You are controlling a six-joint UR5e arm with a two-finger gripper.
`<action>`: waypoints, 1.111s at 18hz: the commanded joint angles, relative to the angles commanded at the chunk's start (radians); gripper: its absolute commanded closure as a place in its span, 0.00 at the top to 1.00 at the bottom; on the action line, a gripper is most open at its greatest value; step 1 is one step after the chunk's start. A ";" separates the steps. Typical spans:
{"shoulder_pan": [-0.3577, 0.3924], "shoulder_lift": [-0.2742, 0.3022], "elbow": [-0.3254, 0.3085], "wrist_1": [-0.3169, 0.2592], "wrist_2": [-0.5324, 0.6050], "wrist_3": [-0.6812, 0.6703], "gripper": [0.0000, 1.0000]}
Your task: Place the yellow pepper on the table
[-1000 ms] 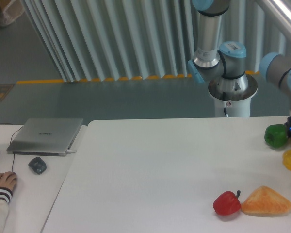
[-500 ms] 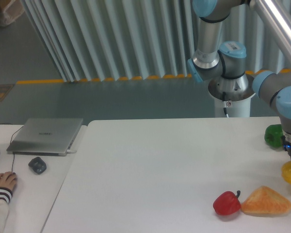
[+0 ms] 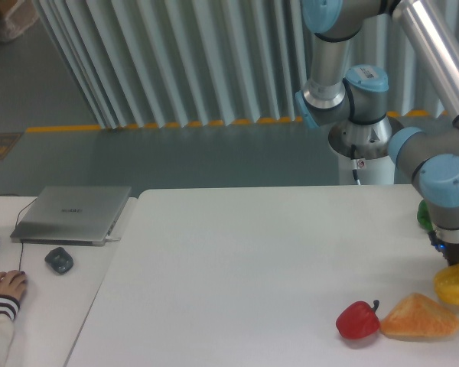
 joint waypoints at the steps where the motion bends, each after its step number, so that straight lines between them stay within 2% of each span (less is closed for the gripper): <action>1: 0.000 0.002 0.000 0.000 -0.002 0.003 0.93; 2: 0.002 0.006 0.005 -0.002 -0.002 0.011 1.00; 6: 0.035 0.081 0.032 -0.038 -0.014 0.075 1.00; 7: 0.063 0.122 0.053 -0.055 -0.076 0.086 1.00; 9: 0.113 0.156 0.107 -0.136 -0.231 0.077 1.00; 10: 0.136 0.161 0.171 -0.234 -0.254 0.080 1.00; 11: 0.141 0.161 0.201 -0.294 -0.252 0.096 1.00; 13: 0.144 0.157 0.241 -0.342 -0.259 0.167 1.00; 14: 0.144 0.160 0.244 -0.344 -0.265 0.201 1.00; 20: 0.140 0.144 0.253 -0.345 -0.275 0.204 1.00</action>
